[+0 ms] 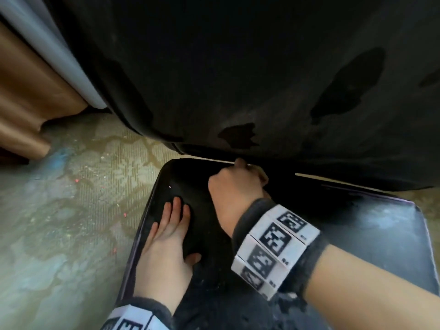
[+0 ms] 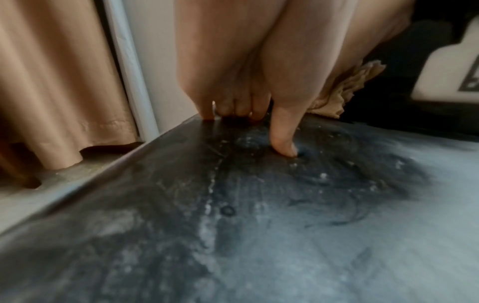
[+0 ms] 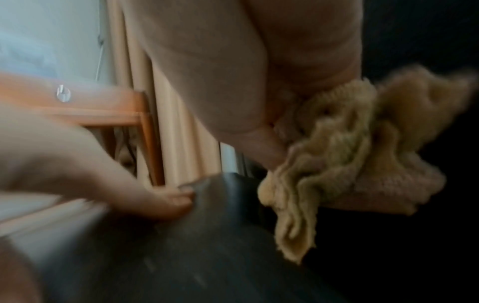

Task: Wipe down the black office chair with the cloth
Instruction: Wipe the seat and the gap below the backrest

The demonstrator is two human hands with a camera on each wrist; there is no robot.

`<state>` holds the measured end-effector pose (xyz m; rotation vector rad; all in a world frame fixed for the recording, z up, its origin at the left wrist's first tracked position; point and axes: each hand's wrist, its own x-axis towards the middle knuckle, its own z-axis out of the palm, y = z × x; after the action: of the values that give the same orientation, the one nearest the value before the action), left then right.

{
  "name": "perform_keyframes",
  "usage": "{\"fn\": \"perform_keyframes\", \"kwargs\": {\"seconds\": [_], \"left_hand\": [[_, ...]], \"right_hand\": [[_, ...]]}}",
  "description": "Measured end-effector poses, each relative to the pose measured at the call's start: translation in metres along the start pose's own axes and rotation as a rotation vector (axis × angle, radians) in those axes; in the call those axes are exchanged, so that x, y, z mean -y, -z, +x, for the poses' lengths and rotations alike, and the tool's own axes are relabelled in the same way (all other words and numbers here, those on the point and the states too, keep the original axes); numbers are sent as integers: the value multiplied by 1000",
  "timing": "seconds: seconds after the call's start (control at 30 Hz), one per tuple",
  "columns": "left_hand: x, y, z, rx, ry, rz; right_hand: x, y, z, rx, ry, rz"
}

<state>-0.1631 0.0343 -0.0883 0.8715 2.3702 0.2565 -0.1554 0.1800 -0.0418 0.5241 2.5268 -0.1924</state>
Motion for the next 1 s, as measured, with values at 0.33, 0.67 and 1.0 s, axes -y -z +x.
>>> {"fn": "perform_keyframes", "kwargs": {"seconds": [0.33,0.67,1.0], "left_hand": [[7,3,2,5,-18,-35],[-4,12,-2,12,8,71],[-57,-8,10,139,-62,216]], "right_hand": [[32,-14,36,-258,67,-28],[-49,-22,-14,-130,-78,16],[-84,-62,-29,-287,-130,141]]}}
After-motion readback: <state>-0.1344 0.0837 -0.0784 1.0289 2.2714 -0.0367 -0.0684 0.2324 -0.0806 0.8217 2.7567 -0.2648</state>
